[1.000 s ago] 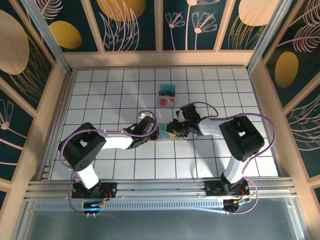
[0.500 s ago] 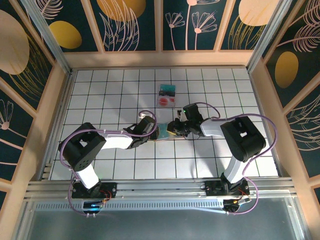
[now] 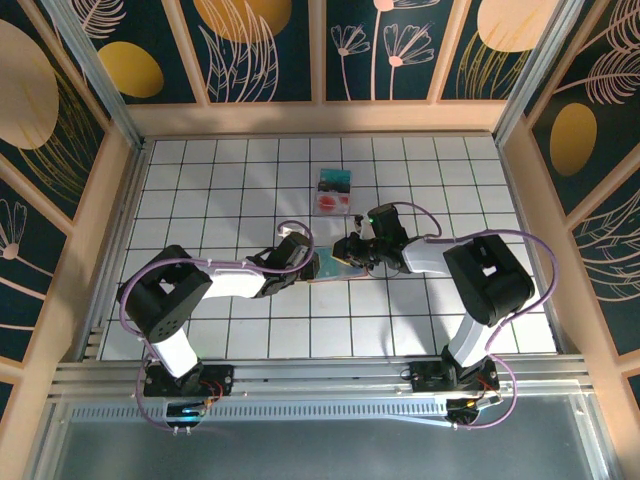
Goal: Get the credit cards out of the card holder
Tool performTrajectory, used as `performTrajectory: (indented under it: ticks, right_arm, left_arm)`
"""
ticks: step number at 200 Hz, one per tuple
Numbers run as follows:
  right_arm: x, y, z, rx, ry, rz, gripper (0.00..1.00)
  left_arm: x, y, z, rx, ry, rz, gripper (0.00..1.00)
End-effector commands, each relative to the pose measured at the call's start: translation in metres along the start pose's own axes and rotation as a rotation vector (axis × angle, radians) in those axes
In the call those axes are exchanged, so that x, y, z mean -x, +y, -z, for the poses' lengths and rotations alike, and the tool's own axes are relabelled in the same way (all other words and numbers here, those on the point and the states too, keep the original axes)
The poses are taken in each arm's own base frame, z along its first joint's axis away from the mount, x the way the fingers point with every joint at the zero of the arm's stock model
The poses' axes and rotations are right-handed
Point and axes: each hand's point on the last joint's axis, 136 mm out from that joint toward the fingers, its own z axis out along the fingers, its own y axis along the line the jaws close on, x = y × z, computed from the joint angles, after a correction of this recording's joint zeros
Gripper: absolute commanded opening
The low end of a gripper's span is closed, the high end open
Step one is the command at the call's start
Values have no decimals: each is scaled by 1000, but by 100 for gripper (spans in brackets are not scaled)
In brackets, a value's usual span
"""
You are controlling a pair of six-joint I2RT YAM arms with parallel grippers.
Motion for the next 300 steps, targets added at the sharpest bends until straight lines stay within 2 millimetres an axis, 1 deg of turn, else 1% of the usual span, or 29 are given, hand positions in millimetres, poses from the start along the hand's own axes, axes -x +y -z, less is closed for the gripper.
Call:
performTrajectory:
  ticks: [1, 8, 10, 14, 42, 68, 93, 143, 165, 167, 170, 179, 251, 300]
  right_arm:
    - [-1, -8, 3, -37, -5, -6, 21]
    - [-1, -9, 3, -44, -6, -3, 21]
    - [-1, -9, 4, -44, -7, -2, 21]
    - [-1, -10, 4, -48, -6, -4, 21]
    - [-1, -10, 4, -62, -7, 5, 22]
    - [-2, -11, 4, -75, -10, 15, 24]
    - [-2, -12, 5, -85, -11, 19, 25]
    - [-4, -16, 4, -96, -8, 17, 27]
    - [-4, -15, 3, -95, -6, 18, 28]
    - [-4, -16, 2, -95, -5, 17, 28]
    - [-4, -16, 2, -95, -5, 17, 28]
    - [-3, -16, 2, -96, -5, 17, 28]
    - [-5, -18, -3, -91, 8, 10, 28]
    - [-5, -20, -7, -87, 17, 2, 28]
  left_arm:
    - [-11, 3, 3, 18, 54, -24, 40]
    - [-10, 3, 3, 20, 53, -24, 42]
    - [-4, -1, 8, 7, 37, -21, 43]
    - [-1, -3, 11, 1, 28, -20, 43]
    - [11, -6, 20, 2, -10, -9, 45]
    - [15, -5, 24, 10, -26, -5, 46]
    - [10, 0, 21, 29, -12, -4, 45]
    - [-3, 6, 8, 53, 37, -20, 45]
    - [-2, 4, 7, 50, 37, -24, 44]
    - [-7, 8, 2, 63, 52, -28, 44]
    - [-10, 10, 0, 71, 59, -30, 44]
    - [-11, 11, -1, 78, 64, -33, 44]
    - [-18, 15, -3, 88, 88, -37, 44]
    - [-18, 15, -3, 91, 94, -44, 43]
